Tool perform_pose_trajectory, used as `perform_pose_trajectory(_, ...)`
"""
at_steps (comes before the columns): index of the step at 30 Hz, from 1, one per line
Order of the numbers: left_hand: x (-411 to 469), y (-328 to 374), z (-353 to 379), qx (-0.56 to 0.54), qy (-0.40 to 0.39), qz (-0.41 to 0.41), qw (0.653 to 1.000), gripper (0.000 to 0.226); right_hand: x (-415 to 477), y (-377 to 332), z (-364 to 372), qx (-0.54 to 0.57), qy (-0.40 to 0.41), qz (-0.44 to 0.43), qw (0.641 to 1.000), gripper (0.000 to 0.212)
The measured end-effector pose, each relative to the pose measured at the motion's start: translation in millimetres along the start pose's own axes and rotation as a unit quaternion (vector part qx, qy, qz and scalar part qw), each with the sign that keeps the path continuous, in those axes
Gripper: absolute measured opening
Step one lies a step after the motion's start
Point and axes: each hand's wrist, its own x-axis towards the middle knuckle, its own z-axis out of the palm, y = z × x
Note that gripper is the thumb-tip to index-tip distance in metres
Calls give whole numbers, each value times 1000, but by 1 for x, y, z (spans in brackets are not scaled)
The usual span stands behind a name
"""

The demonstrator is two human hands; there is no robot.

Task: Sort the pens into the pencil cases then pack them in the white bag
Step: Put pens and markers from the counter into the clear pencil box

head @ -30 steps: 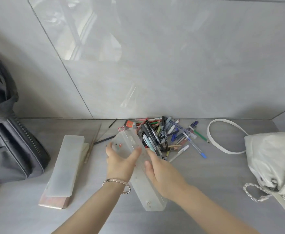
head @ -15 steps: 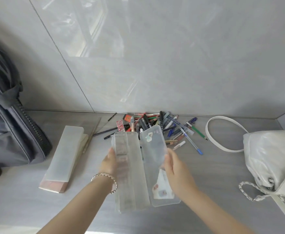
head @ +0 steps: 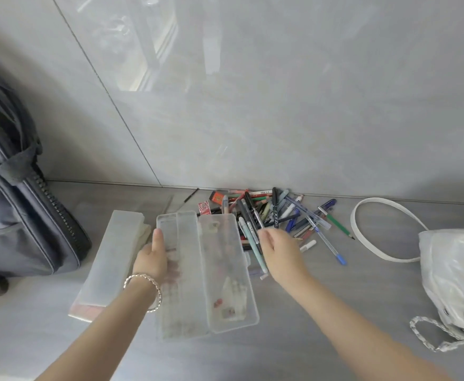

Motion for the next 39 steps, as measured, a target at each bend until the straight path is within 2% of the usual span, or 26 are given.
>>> perform_pose_trajectory(2,3,3,-6,16,8,5,1000,56,28,-7,-1,-45,48,-9,998,27)
perform_pose_trajectory(3,7,3,-8,21,7,7,1000,55,41,-12,2,-77,47,-5,996,31)
perform_pose_trajectory(7,18,-8,-16,22,14,25,999,46,77,-21,23,-243,-12,46,969,37)
perform_pose_trajectory(9,18,-14,-17,22,7,19,1000,37,85,-18,29,-272,-15,68,960,37)
perform_pose_trajectory(12,18,-24,-14,6,-16,-4,1000,43,90,-17,30,-257,-30,87,962,49)
perform_pose_trajectory(16,10,-23,-4,-6,-35,-29,999,38,81,-11,19,-150,-44,87,984,36)
perform_pose_trajectory(18,2,-17,2,-23,-45,-31,998,40,71,-13,3,-94,-39,83,991,37)
perform_pose_trajectory(22,5,-29,14,-51,-25,-44,997,49,32,-30,-31,2,-3,28,1000,49)
perform_pose_trajectory(25,2,-36,32,-83,-36,-54,994,72,-15,-45,-32,60,-65,-49,995,42)
perform_pose_trajectory(27,-8,-32,41,-86,-48,-58,993,64,-35,-45,-20,42,-100,-79,991,37)
perform_pose_trajectory(29,-15,-28,49,-73,-55,-42,995,52,-44,-40,-7,-13,-85,-78,993,46)
perform_pose_trajectory(34,-21,-28,59,-54,-49,-4,997,60,-58,-28,1,-42,-32,-57,997,56)
perform_pose_trajectory(36,-24,-27,62,-51,-45,0,998,55,-64,-26,-2,-45,-17,-37,998,52)
perform_pose_trajectory(39,-29,-24,65,-62,-43,18,997,47,-70,-27,-3,-109,-16,-53,992,47)
